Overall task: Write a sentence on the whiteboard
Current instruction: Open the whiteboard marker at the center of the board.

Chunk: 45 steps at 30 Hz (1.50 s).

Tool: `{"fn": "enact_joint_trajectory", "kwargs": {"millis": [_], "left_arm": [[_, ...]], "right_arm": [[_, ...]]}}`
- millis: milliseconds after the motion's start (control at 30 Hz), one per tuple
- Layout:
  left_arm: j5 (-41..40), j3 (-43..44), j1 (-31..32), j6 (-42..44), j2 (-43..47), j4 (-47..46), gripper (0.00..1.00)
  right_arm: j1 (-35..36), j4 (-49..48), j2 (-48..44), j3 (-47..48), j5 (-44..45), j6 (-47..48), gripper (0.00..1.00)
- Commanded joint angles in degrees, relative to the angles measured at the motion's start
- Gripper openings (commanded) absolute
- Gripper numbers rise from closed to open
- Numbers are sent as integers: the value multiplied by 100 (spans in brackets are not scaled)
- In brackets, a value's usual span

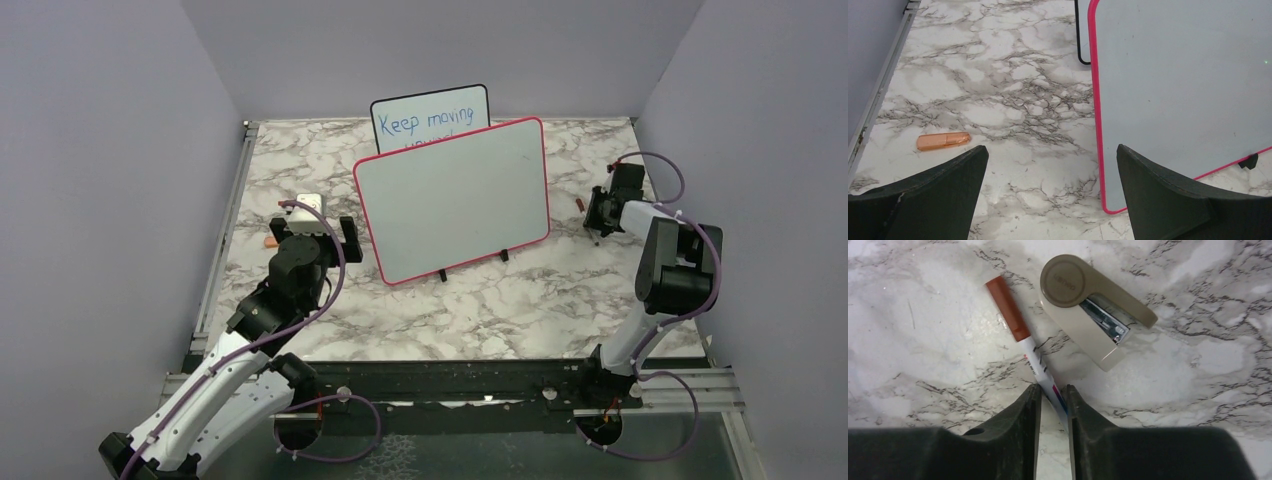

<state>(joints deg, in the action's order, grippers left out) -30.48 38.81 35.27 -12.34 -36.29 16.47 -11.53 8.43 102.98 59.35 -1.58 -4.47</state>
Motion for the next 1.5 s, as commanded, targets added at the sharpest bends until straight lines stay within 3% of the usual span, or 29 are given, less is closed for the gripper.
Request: {"fn": "enact_joint_trajectory", "kwargs": {"millis": [0,167,567,833,1133,1467], "left_arm": [[-94,-21,15,74,17,-153,99],[-8,-24,15,70,51,-211,99],[345,75,102,170,300,-469,99],[1269,63,156,179,380,-552,99],[2672,124,-128,149,7,-725,99],[4594,541,-143,-373,-790,-1166,99]], "right_arm": [[-29,455,203,89,-343,64,23],[-27,724,387,275,-406,149,1],[210,1223,-809,531,-441,-58,0],[796,1516,-2303,238,-426,-216,0],[1081,2206,-4134,-244,-1532,100,0],[1545,2826,-4449,89,-3056,564,0]]}}
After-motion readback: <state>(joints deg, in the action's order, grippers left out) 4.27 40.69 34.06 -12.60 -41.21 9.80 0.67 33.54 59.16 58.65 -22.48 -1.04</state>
